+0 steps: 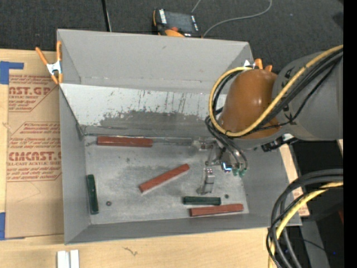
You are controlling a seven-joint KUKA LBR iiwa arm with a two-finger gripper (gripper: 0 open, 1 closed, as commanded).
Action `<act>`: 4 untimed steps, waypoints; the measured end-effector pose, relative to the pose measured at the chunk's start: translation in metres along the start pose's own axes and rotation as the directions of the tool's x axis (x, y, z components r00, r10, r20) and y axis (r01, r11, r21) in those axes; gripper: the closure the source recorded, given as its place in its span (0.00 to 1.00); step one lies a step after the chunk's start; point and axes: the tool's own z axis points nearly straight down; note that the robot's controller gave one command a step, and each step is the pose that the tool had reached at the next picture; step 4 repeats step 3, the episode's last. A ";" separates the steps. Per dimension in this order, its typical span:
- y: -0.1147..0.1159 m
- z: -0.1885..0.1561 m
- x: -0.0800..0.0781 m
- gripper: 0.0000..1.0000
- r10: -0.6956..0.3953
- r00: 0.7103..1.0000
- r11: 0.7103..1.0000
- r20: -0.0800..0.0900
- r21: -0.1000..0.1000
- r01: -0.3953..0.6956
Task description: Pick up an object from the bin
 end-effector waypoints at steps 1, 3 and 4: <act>0.048 0.070 -0.048 0.00 -0.037 0.999 0.999 0.000 -0.003 0.037; 0.030 -0.089 -0.028 1.00 0.082 0.997 0.997 0.009 -0.001 -0.082; 0.030 -0.089 -0.028 1.00 0.082 0.997 0.997 0.009 -0.001 -0.082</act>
Offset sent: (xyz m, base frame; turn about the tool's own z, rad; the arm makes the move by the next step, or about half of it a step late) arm 0.0479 0.0443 -0.0658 -0.0313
